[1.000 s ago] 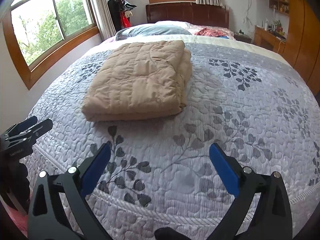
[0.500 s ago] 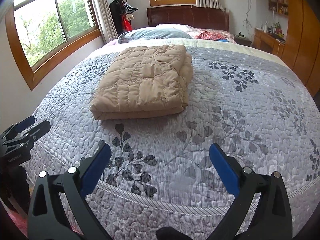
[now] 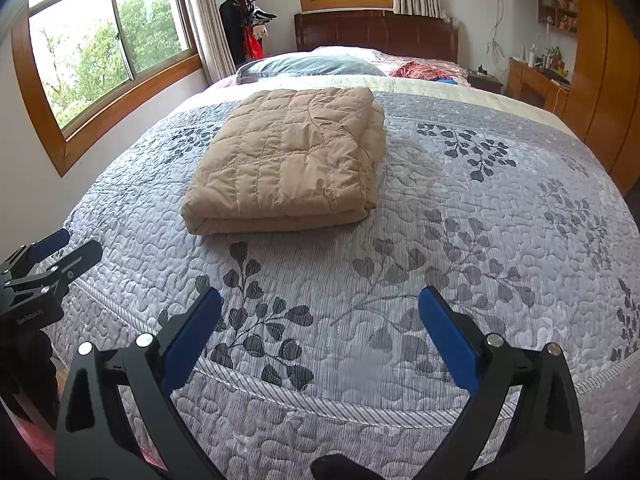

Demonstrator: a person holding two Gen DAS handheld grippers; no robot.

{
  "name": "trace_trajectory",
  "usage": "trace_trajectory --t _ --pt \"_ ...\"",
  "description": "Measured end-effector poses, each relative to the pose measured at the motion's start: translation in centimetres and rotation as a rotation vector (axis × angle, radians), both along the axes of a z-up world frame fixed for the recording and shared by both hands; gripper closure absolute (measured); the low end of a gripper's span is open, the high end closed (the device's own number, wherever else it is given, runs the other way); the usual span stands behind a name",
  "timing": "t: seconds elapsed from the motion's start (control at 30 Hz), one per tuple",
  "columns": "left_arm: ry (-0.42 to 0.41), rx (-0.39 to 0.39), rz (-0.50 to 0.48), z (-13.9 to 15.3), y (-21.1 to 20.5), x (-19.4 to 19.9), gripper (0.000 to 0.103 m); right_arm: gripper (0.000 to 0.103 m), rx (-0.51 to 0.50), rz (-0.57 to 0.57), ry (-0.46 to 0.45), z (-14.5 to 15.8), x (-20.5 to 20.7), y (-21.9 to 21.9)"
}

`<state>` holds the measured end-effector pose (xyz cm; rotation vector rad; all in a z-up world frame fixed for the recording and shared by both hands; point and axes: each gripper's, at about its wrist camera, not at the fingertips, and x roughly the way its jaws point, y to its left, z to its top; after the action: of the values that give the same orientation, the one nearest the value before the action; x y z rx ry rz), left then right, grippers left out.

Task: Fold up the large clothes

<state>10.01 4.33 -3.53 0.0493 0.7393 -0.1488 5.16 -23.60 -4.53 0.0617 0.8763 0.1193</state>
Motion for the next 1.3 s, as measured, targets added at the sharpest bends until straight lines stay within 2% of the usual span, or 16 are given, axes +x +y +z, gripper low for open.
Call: trace_trajectory --t 1.3 --pt "0.009 0.002 -0.031 -0.52 -0.12 0.15 0.004 0.005 -0.005 0.012 0.015 -0.63 0.27 0.0"
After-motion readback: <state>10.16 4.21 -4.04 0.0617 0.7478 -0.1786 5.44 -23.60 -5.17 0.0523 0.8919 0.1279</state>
